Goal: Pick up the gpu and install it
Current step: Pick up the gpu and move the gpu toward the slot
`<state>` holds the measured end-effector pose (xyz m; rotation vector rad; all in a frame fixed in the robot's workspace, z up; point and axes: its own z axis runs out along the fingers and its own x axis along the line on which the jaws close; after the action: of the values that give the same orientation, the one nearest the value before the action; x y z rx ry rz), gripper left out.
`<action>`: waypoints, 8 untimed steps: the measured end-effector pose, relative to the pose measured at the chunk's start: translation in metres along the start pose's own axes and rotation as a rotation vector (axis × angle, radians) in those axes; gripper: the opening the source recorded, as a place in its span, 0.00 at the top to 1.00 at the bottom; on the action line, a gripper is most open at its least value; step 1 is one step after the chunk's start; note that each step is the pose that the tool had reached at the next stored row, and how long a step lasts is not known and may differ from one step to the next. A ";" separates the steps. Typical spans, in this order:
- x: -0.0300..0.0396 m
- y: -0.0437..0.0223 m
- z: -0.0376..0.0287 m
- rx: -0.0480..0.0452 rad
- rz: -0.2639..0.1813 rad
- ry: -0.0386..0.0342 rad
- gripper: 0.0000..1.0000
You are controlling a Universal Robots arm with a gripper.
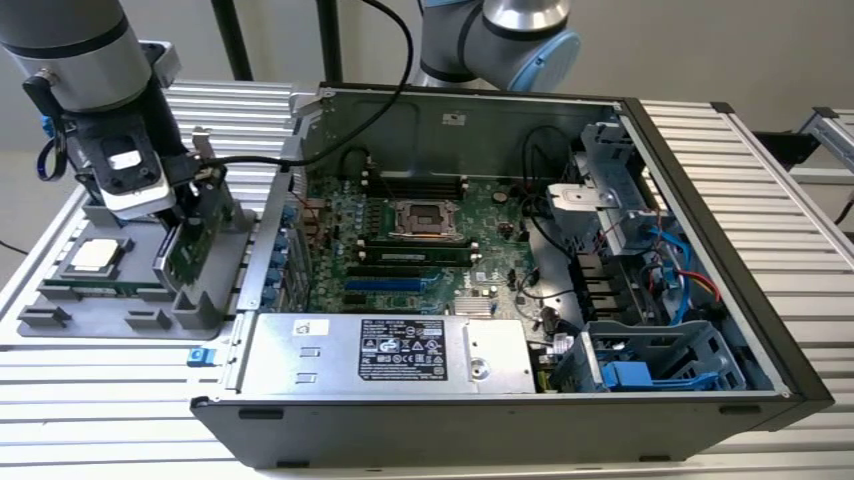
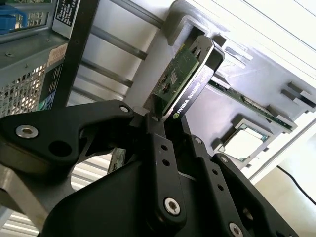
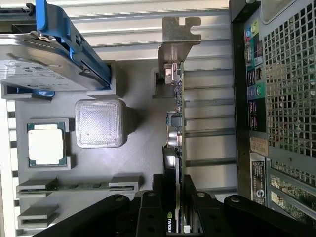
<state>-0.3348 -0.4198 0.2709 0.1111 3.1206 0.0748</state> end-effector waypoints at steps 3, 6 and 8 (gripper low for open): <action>0.0001 0.0001 -0.0001 0.0001 0.000 0.0002 1.00; 0.0000 0.0000 -0.0001 -0.0001 0.000 0.0002 1.00; 0.0000 0.0000 -0.0001 -0.0003 0.000 0.0002 1.00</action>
<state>-0.3349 -0.4198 0.2710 0.1111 3.1207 0.0754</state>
